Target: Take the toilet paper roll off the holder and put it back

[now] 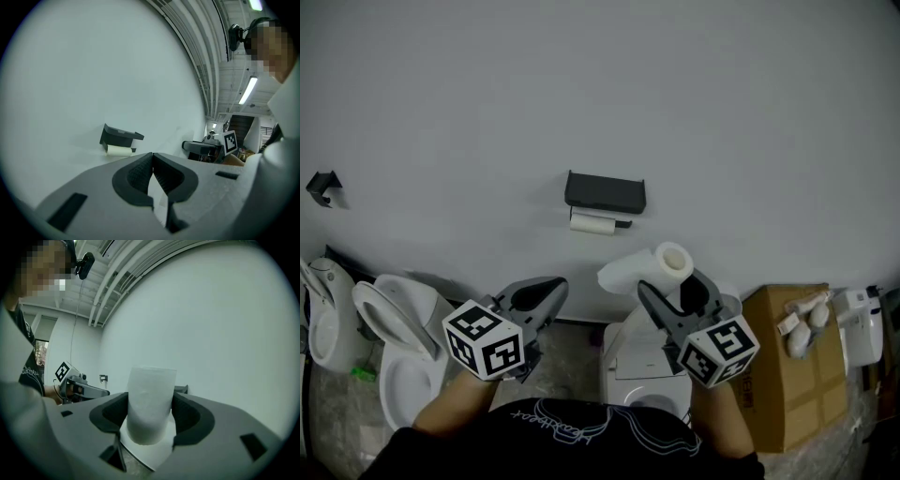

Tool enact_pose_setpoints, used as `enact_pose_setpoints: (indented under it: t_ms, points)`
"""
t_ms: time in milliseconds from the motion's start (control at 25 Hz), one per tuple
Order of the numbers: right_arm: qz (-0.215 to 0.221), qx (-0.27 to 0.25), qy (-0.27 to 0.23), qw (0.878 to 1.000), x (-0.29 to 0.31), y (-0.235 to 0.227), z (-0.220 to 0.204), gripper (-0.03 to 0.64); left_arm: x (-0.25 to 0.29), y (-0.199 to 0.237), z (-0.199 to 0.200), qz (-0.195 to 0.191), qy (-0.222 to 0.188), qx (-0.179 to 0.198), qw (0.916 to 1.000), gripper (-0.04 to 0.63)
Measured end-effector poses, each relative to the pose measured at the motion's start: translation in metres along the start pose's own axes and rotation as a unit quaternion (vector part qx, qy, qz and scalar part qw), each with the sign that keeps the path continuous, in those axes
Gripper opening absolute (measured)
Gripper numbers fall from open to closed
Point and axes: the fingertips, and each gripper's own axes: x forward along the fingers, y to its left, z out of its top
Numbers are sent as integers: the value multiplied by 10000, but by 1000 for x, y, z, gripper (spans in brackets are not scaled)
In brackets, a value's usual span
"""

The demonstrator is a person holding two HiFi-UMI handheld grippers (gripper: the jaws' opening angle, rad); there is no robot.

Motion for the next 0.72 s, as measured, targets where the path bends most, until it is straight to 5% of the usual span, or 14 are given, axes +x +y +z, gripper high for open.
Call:
enact_pose_setpoints:
  t_ms: [720]
  points:
    - [103,305,244,9992,-39,27,-42,290,-15,-33,-32,-33,184,-144,9997,5]
